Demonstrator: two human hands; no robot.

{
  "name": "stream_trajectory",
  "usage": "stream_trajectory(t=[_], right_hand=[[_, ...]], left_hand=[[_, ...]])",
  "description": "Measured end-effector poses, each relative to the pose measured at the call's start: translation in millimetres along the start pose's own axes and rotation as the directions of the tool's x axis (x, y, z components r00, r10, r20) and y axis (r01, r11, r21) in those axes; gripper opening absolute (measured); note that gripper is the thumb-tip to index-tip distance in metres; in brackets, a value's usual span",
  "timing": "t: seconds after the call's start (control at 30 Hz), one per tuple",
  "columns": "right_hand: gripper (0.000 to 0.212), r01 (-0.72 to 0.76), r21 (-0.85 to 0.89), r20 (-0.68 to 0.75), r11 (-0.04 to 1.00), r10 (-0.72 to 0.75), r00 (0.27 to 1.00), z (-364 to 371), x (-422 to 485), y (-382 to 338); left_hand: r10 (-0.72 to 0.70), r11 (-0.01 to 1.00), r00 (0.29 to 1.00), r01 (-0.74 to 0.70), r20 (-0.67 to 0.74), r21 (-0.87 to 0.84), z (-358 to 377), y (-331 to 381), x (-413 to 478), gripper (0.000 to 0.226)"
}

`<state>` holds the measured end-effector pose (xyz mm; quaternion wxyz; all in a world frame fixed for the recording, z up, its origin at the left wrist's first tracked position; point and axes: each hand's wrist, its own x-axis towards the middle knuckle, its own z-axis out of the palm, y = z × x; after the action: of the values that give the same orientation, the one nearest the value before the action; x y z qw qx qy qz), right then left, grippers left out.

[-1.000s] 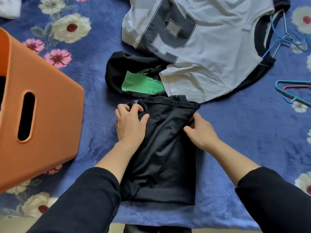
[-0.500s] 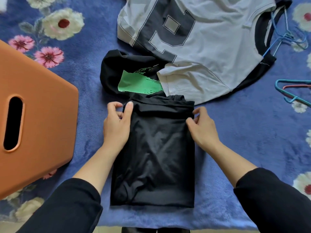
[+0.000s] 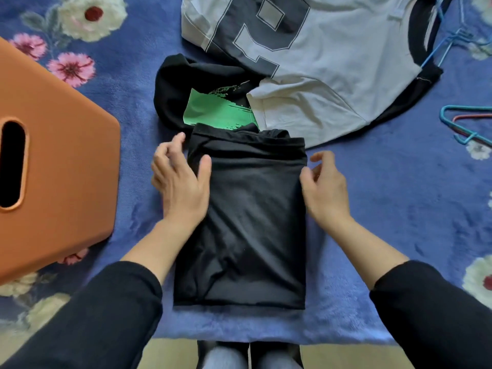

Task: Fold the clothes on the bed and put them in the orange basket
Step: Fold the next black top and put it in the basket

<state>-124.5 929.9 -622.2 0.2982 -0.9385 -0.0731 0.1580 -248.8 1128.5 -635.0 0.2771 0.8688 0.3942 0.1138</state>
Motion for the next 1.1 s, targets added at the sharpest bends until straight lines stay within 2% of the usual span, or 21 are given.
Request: stream_trajectory(t=[0.03, 0.1, 0.13, 0.2, 0.27, 0.33, 0.4, 0.43, 0.47, 0.5, 0.53, 0.57, 0.6, 0.63, 0.77, 0.83, 0.9, 0.93, 1.0, 1.03, 1.1], right_hand=[[0.03, 0.172, -0.081, -0.024, 0.982, -0.175, 0.984, 0.4, -15.4, -0.4], [0.049, 0.461, -0.275, 0.064, 0.844, -0.462, 0.884, 3.5, -46.6, 3.0], [0.056, 0.557, -0.341, 0.168, 0.757, -0.533, 0.829, 8.1, -59.6, 10.8], [0.063, 0.644, -0.426, 0.383, 0.635, -0.519, 0.764, 15.1, -80.6, 33.3], [0.064, 0.648, -0.474, 0.47, 0.596, -0.451, 0.758, 13.9, -94.2, 55.2], [0.061, 0.644, -0.482, 0.484, 0.595, -0.431, 0.761, 5.1, -98.9, 67.6], [0.056, 0.674, -0.464, 0.475, 0.575, -0.481, 0.737, -7.6, -103.1, 76.2], [0.053, 0.664, -0.438, 0.455, 0.607, -0.487, 0.745, -15.5, -110.2, 79.3], [0.049, 0.595, -0.387, 0.405, 0.704, -0.45, 0.796, -21.2, -112.7, 77.9], [0.041, 0.449, -0.286, 0.356, 0.846, -0.341, 0.87, -25.5, -119.8, 76.3], [0.035, 0.218, -0.158, 0.331, 0.963, -0.157, 0.93, -28.5, -124.8, 69.4], [0.032, -0.056, -0.02, 0.347, 0.998, 0.059, 0.936, -27.8, -127.7, 63.8], [0.033, -0.306, 0.117, 0.4, 0.945, 0.237, 0.885, -24.9, -129.1, 59.0], [0.033, -0.44, 0.195, 0.445, 0.877, 0.321, 0.836, -21.4, -130.3, 57.1], [0.04, -0.529, 0.226, 0.566, 0.818, 0.332, 0.755, -22.5, -131.0, 51.2], [0.043, -0.618, 0.229, 0.714, 0.752, 0.302, 0.632, -35.3, -128.1, 56.5], [0.039, -0.649, 0.14, 0.809, 0.747, 0.292, 0.51, -56.0, -130.8, 61.7], [0.035, -0.66, 0.114, 0.83, 0.742, 0.294, 0.474, -66.3, -132.7, 63.3], [0.02, -0.696, 0.122, 0.835, 0.707, 0.306, 0.457, -80.4, -134.1, 64.2], [0.021, -0.708, 0.157, 0.83, 0.689, 0.297, 0.473, -85.1, -132.6, 62.6], [0.039, -0.72, 0.238, 0.824, 0.652, 0.257, 0.505, -89.1, -122.7, 58.4]], left_hand=[[0.116, 0.988, 0.993, -0.114, -0.018, 0.102, -1.2, 2.1, -15.6, 0.055], [0.358, 0.893, 0.925, -0.379, 0.126, 0.244, -1.9, -4.5, -53.5, 0.058], [0.42, 0.828, 0.873, -0.48, 0.246, 0.289, -2.4, -13.3, -71.3, 0.06], [0.394, 0.753, 0.807, -0.558, 0.441, 0.348, -5.4, -38.4, -100.3, 0.061], [0.255, 0.787, 0.827, -0.479, 0.501, 0.389, -12.4, -59.7, -117.6, 0.062], [0.108, 0.855, 0.868, -0.329, 0.484, 0.401, -25.2, -66.4, -126.3, 0.061], [0.008, 0.933, 0.901, -0.163, 0.433, 0.322, -39.0, -60.8, -131.7, 0.06], [-0.049, 0.971, 0.9, -0.059, 0.433, 0.233, -48.0, -56.1, -137.4, 0.063], [-0.107, 0.992, 0.89, 0.067, 0.442, 0.104, -51.8, -52.7, -135.5, 0.069], [-0.164, 0.981, 0.878, 0.193, 0.449, -0.018, -56.3, -49.6, -137.1, 0.075], [-0.237, 0.947, 0.865, 0.308, 0.442, -0.096, -58.0, -46.7, -136.8, 0.077], [-0.312, 0.907, 0.842, 0.402, 0.441, -0.126, -58.3, -43.6, -137.0, 0.078], [-0.377, 0.866, 0.813, 0.48, 0.445, -0.143, -58.2, -40.6, -139.1, 0.077], [-0.422, 0.822, 0.784, 0.542, 0.455, -0.172, -57.6, -37.6, -142.4, 0.073], [-0.482, 0.654, 0.726, 0.671, 0.491, -0.35, -62.8, -29.3, -156.4, 0.058], [-0.477, 0.635, 0.707, 0.688, 0.522, -0.352, -69.5, -35.0, -167.4, 0.065], [-0.443, 0.656, 0.653, 0.703, 0.614, -0.275, -79.2, -40.4, -183.5, 0.076], [-0.396, 0.662, 0.617, 0.705, 0.681, -0.254, -85.9, -36.3, -190.6, 0.083], [-0.302, 0.633, 0.584, 0.714, 0.754, -0.299, -93.2, -27.4, -195.1, 0.093], [-0.291, 0.614, 0.601, 0.714, 0.745, -0.336, -96.6, -21.2, -191.2, 0.092], [-0.314, 0.589, 0.649, 0.706, 0.693, -0.393, -104.1, -8.2, -172.4, 0.083]])
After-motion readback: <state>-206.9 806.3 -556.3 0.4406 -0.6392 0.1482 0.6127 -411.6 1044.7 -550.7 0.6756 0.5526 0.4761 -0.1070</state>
